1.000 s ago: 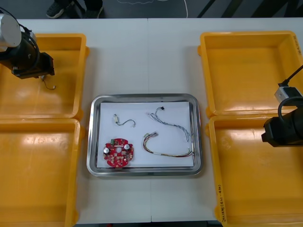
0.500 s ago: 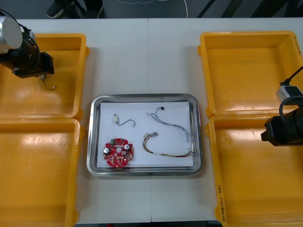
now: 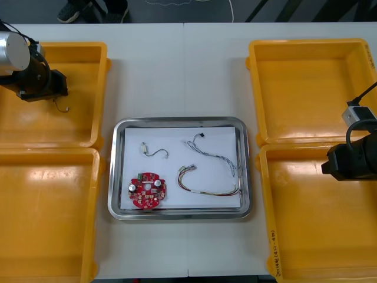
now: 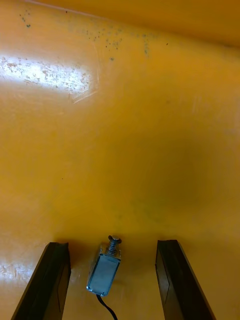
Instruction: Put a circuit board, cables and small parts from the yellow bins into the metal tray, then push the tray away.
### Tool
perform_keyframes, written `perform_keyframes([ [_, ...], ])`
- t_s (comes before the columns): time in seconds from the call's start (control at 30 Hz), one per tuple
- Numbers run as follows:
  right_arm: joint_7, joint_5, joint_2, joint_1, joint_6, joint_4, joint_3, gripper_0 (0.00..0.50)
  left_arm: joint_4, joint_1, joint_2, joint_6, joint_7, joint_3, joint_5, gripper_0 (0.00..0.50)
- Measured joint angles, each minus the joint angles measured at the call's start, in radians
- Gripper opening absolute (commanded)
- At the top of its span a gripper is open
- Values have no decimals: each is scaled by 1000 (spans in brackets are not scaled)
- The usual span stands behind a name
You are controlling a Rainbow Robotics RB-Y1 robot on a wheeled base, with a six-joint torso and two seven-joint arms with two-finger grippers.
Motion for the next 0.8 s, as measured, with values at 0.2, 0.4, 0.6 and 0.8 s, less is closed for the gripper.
perform_keyframes([
  [0.2,5,0,0,6,0,0,-4,500,0,0,0,-1,0,0,-7,0],
  [0.4,5,0,0,9,0,0,-4,500,0,0,-1,-1,0,0,-11,0],
  [0.6,6,0,0,9,0,0,-4,500,-8,-1,0,35,0,1,-12,0],
  [0.8,7,0,0,10,0,0,-5,500,-80,-2,0,224,0,78,-21,0],
])
